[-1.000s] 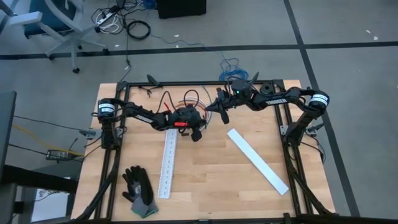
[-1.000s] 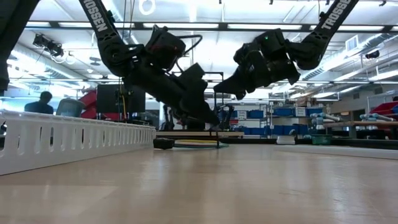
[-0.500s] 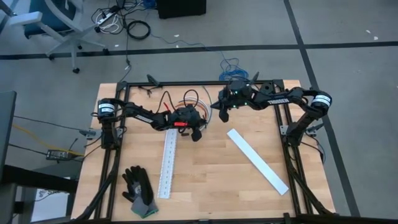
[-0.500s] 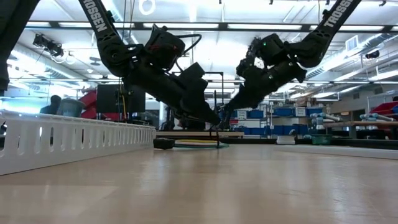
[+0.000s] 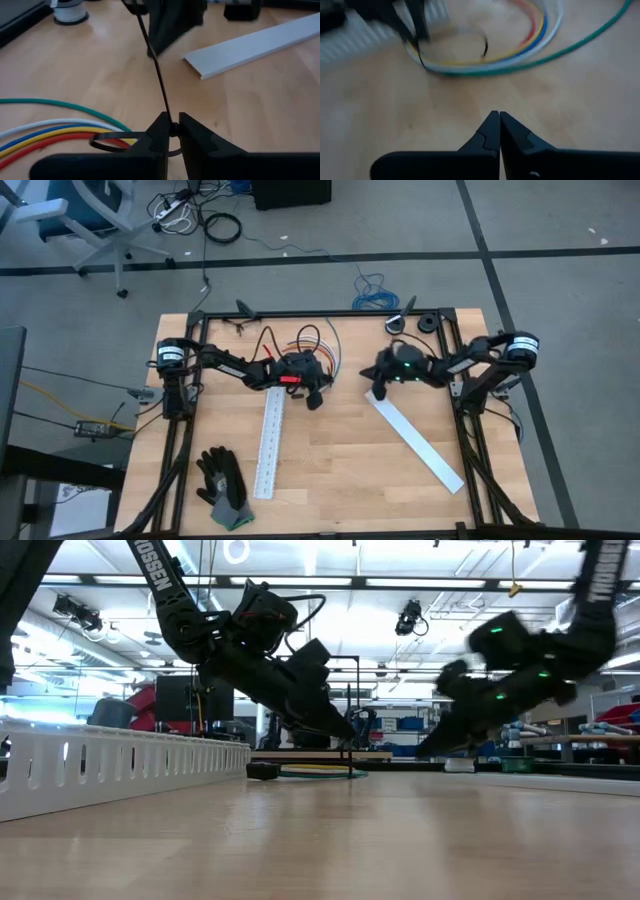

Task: Ziptie cables
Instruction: Wrap the cable wires with the black zip tie

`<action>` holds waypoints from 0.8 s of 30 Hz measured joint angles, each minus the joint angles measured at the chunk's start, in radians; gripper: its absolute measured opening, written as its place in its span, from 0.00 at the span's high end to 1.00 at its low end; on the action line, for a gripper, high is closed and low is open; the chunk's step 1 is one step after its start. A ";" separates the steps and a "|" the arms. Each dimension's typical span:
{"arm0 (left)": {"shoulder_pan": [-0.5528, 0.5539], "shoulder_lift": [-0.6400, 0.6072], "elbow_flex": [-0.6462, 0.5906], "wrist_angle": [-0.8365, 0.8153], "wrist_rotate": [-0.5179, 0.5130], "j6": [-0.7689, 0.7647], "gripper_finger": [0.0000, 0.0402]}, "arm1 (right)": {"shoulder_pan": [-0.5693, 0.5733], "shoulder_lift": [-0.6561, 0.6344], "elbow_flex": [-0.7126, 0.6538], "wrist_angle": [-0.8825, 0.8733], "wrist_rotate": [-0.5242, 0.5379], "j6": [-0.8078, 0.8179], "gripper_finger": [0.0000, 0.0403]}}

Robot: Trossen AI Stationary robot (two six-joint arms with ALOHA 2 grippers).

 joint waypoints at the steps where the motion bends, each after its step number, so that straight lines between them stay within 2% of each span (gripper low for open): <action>1: 0.000 0.000 0.000 0.000 0.011 0.003 0.89 | 0.004 -0.002 -0.024 0.069 0.001 0.009 1.00; 4: -0.002 0.000 0.000 0.016 0.027 0.024 0.89 | 0.026 -0.002 -0.015 0.154 -0.008 -0.018 1.00; 7: -0.002 0.000 0.001 0.045 0.030 0.024 0.89 | 0.043 -0.001 0.062 0.098 -0.013 -0.112 1.00; 10: -0.002 0.000 0.001 0.059 0.030 0.024 0.89 | 0.038 -0.001 0.129 0.021 -0.019 -0.136 1.00; 14: -0.002 -0.001 0.001 0.069 0.030 0.023 0.89 | 0.029 -0.001 0.167 -0.010 -0.101 -0.150 0.99; 24: -0.002 -0.001 0.001 0.089 0.030 0.023 0.89 | 0.068 -0.001 0.228 -0.044 -0.126 -0.169 0.86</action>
